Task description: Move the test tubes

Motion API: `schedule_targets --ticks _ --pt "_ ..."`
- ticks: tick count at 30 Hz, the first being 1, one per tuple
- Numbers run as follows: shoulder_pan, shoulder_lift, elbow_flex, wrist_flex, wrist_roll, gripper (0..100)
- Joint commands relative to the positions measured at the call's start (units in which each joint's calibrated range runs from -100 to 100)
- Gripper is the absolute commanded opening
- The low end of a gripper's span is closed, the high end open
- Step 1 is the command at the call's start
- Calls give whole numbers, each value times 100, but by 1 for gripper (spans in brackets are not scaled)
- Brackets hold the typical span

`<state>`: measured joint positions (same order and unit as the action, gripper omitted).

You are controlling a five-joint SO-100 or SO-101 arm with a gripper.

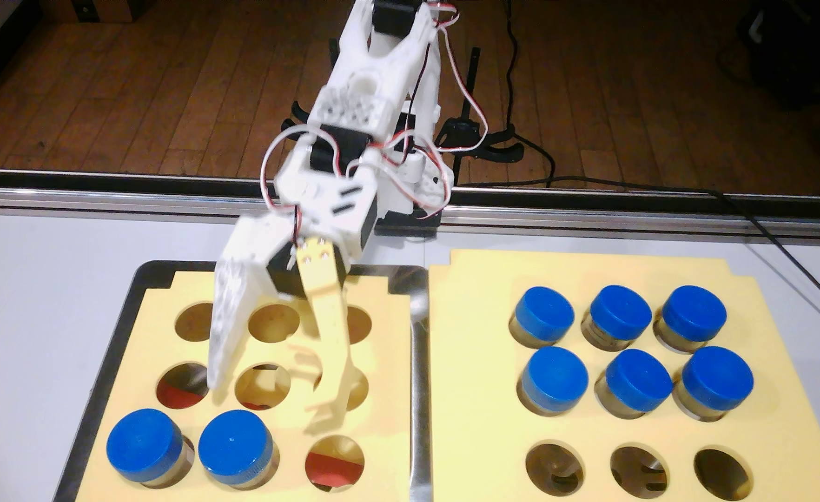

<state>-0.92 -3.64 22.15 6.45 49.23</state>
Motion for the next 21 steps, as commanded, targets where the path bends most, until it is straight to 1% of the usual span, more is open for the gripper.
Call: schedule_targets --ticks 1,8,13,19,21 --pt "0 273 -613 -4 14 33" --pt "-8 977 -1367 -14 14 33" --pt "22 1315 -1775 -14 14 25" --pt "22 1463 -1875 -4 9 24" --pt "14 1463 -1875 -4 -18 20"
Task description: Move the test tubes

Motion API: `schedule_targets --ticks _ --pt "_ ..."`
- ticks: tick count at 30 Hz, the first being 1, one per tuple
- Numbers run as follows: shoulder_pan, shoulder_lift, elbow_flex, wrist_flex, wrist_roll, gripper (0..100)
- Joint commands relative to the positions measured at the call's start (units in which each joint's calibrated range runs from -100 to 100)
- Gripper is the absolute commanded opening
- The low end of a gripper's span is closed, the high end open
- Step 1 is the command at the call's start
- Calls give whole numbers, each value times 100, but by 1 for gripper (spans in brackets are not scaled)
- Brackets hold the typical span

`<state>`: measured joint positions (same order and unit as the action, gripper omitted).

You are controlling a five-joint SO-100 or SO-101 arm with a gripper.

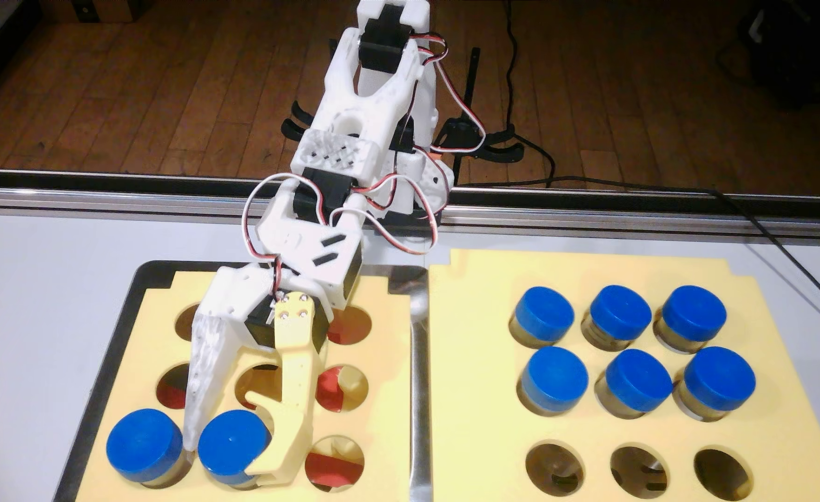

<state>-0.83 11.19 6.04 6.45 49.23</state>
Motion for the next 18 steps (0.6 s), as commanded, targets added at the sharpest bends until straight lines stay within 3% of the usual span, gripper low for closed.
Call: schedule_targets --ticks 1,5,10,14,18 --pt "-9 -20 -264 -4 -23 18" --pt "-24 -29 -273 -4 -23 7" --pt "-91 -133 -681 112 -38 6" --pt "-98 -333 -1589 1771 -75 6" --pt "-76 -967 -2243 1926 -44 6"
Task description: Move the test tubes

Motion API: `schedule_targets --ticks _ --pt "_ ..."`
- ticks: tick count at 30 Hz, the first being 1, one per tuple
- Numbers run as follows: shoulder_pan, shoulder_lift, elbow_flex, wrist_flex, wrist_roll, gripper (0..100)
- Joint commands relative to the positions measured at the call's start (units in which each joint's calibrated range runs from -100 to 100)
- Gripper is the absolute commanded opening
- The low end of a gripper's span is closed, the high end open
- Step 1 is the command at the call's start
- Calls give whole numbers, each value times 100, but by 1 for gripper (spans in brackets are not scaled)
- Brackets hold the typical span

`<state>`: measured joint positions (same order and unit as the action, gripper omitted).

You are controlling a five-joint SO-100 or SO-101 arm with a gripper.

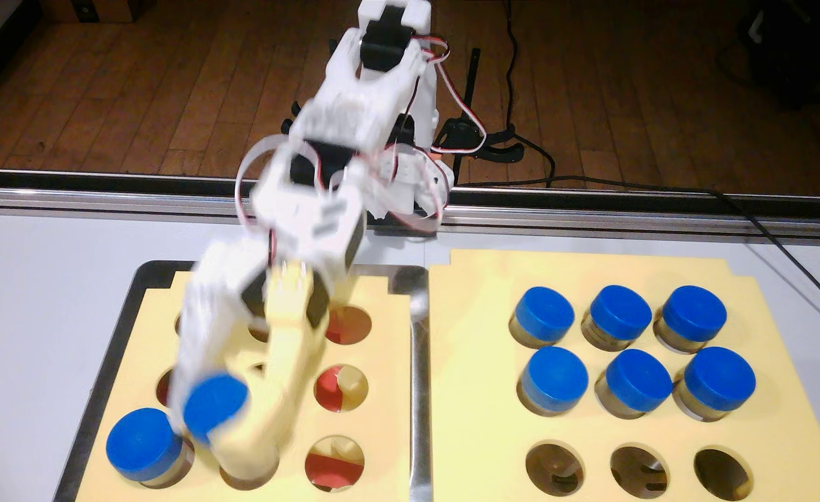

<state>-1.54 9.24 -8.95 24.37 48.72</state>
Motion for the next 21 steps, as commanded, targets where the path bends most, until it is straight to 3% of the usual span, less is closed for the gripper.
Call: schedule_targets --ticks 1,7,10,16,21 --pt "2 -928 -835 57 7 6" --pt "-132 -2170 -835 -445 -24 6" --pt "-850 -2457 -444 -474 -29 6" --pt "-2332 -2170 445 -580 -34 6" --pt "-2896 -1267 400 -1728 -34 6"
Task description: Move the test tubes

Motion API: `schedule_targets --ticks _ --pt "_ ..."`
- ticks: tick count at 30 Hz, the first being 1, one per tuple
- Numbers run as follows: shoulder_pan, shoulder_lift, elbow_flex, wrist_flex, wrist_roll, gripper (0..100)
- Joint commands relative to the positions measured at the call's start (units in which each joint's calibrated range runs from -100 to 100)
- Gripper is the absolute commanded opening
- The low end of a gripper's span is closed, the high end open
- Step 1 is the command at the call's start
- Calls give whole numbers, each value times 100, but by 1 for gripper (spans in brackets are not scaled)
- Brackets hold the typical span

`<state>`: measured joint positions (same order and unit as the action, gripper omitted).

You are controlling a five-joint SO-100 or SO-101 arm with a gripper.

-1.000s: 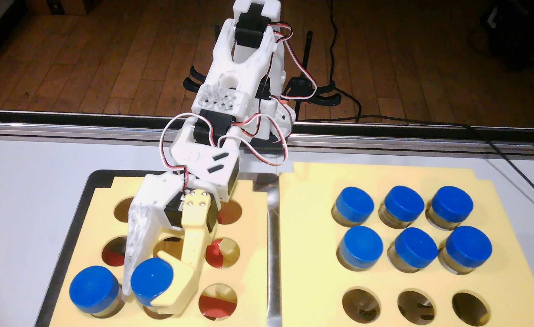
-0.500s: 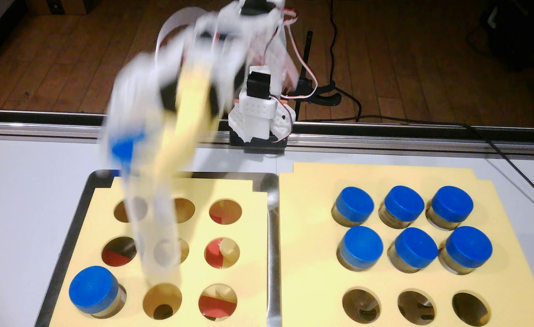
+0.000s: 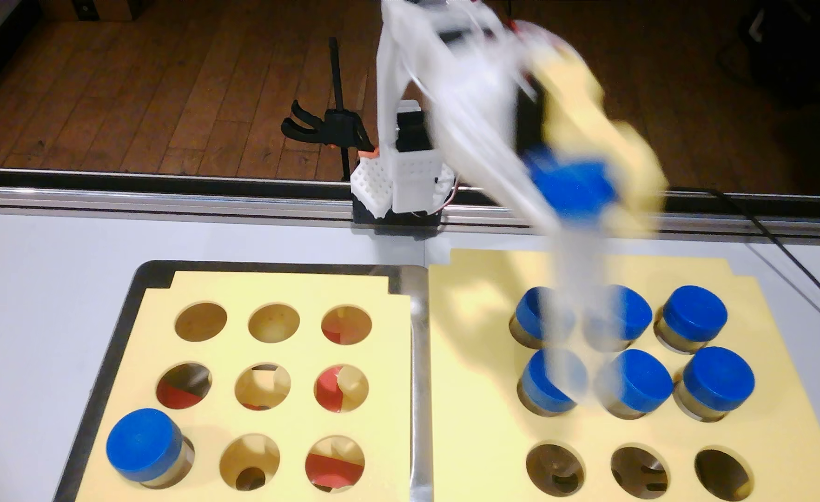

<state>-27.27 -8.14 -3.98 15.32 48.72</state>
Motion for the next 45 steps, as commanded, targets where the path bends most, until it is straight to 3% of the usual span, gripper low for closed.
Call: schedule_targets --ticks 1,24,27,29,31,40,45 --pt "-389 592 -97 -890 -34 6" --pt "-559 2563 -206 -852 -19 7" --pt "-618 2720 -423 -639 -24 14" --pt "-611 2789 -669 -524 -24 28" --pt "-552 2798 -796 -524 -24 34" --pt "-26 2372 -1077 -553 -34 34" --pt "1056 905 -687 -504 18 34"
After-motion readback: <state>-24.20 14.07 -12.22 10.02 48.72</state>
